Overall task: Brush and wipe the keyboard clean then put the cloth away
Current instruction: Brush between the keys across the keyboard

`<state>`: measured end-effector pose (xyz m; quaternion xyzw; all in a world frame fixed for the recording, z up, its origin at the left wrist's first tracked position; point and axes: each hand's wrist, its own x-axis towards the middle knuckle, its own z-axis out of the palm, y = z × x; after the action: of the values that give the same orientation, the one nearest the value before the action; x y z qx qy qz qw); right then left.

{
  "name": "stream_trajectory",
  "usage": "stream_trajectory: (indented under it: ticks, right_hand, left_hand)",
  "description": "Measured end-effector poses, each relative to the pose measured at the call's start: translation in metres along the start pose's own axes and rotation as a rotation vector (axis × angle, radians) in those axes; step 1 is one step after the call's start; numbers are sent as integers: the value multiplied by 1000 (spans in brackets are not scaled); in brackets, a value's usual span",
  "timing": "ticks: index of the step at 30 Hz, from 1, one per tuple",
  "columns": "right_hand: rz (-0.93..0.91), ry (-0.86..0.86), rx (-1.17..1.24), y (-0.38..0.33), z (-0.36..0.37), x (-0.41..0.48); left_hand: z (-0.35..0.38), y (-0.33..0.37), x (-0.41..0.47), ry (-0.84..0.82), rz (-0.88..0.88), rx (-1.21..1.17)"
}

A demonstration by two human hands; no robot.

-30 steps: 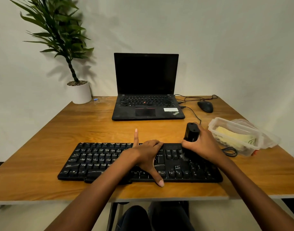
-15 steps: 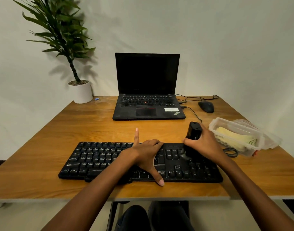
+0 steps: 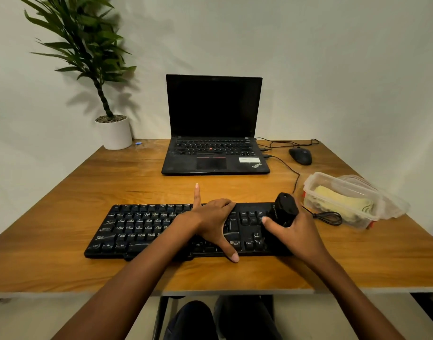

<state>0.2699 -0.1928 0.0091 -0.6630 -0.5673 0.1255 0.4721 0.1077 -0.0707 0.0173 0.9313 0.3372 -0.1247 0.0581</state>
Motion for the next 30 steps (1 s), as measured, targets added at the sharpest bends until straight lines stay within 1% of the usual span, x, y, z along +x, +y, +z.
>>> stream_trajectory:
  ticks: [2,5,6,9,14,17,20,21,25,28,30]
  right_hand:
    - [19,-21,-6,1,1,-9]
    - [73,-103,15,4,-9,-6]
    - [86,-87,17,3,-13,-1]
    - [105,48,73,2,-14,11]
    - [104,8,50,9,4,-17]
    - [83,-20,44,5,-4,-7]
    - [55,90,61,1,-8,9]
    - [44,98,58,1,-7,10]
    - [108,42,74,13,2,-15]
    - [88,-15,7,11,-6,-12]
    - [62,17,-4,4,-10,1]
  left_hand:
    - [-1,1,0,0,-1,6]
    - [-3,2,-1,-8,-8,0]
    - [-3,3,-1,-13,-10,0]
    - [-3,2,0,-28,-19,-1]
    - [-3,3,0,-36,-19,16]
    - [-4,4,0,-42,-27,9]
    - [-5,5,0,-45,-31,8]
    - [-5,5,-1,-45,-32,7]
    - [-5,6,0,-47,-27,22]
    - [-6,5,0,-48,-31,13]
    - [-7,6,0,-54,-33,15]
